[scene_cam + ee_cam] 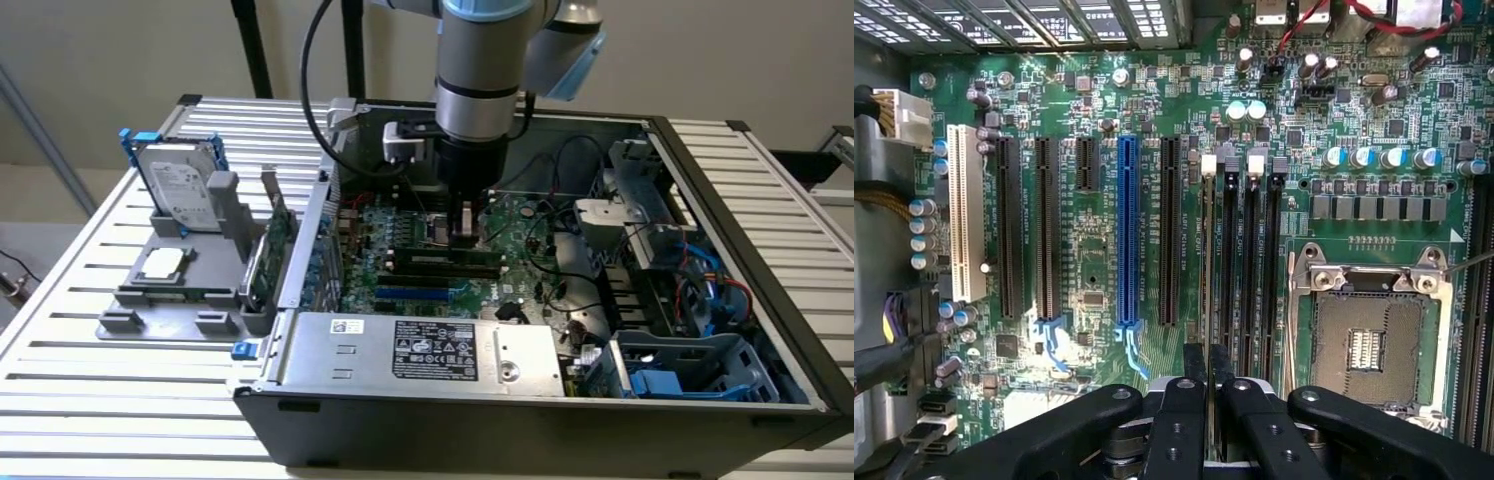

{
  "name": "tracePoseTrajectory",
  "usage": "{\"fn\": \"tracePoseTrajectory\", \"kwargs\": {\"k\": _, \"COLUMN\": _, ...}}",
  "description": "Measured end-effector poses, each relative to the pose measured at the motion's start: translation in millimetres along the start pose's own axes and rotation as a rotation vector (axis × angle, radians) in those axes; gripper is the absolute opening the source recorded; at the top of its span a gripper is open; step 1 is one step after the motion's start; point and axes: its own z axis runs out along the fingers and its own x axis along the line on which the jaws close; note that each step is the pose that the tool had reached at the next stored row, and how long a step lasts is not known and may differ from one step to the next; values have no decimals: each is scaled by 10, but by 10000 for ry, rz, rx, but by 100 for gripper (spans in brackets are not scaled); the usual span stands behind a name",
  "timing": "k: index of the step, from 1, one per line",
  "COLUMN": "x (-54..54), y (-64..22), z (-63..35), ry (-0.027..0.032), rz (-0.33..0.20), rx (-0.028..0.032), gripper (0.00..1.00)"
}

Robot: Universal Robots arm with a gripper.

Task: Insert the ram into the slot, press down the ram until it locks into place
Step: 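Insert the ram into the slot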

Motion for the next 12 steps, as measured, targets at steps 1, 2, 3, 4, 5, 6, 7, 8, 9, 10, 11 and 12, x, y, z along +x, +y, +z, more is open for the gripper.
{"fn": "tracePoseTrajectory", "kwargs": {"k": 1, "x": 0, "y": 0, "z": 3, "ry": 2, "rz": 10, "rx": 1, "gripper": 13}}
{"fn": "tracePoseTrajectory", "kwargs": {"k": 2, "x": -1, "y": 1, "z": 9, "ry": 0, "rz": 21, "rx": 2, "gripper": 13}}
{"fn": "tracePoseTrajectory", "kwargs": {"k": 3, "x": -1, "y": 1, "z": 11, "ry": 1, "rz": 23, "rx": 2, "gripper": 13}}
{"fn": "tracePoseTrajectory", "kwargs": {"k": 4, "x": -1, "y": 1, "z": 13, "ry": 1, "rz": 25, "rx": 2, "gripper": 13}}
{"fn": "tracePoseTrajectory", "kwargs": {"k": 5, "x": -1, "y": 1, "z": 15, "ry": 1, "rz": 27, "rx": 2, "gripper": 13}}
{"fn": "tracePoseTrajectory", "kwargs": {"k": 6, "x": -2, "y": 1, "z": 17, "ry": 2, "rz": 28, "rx": 2, "gripper": 13}}
{"fn": "tracePoseTrajectory", "kwargs": {"k": 7, "x": -2, "y": 1, "z": 19, "ry": 3, "rz": 29, "rx": 2, "gripper": 13}}
{"fn": "tracePoseTrajectory", "kwargs": {"k": 8, "x": -2, "y": 2, "z": 22, "ry": 1, "rz": 31, "rx": 4, "gripper": 13}}
{"fn": "tracePoseTrajectory", "kwargs": {"k": 9, "x": -3, "y": 2, "z": 24, "ry": 3, "rz": 32, "rx": 3, "gripper": 13}}
{"fn": "tracePoseTrajectory", "kwargs": {"k": 10, "x": -3, "y": 2, "z": 26, "ry": 3, "rz": 33, "rx": 4, "gripper": 13}}
{"fn": "tracePoseTrajectory", "kwargs": {"k": 11, "x": -4, "y": 2, "z": 29, "ry": 4, "rz": 33, "rx": 4, "gripper": 13}}
{"fn": "tracePoseTrajectory", "kwargs": {"k": 12, "x": -4, "y": 2, "z": 31, "ry": 5, "rz": 35, "rx": 4, "gripper": 13}}
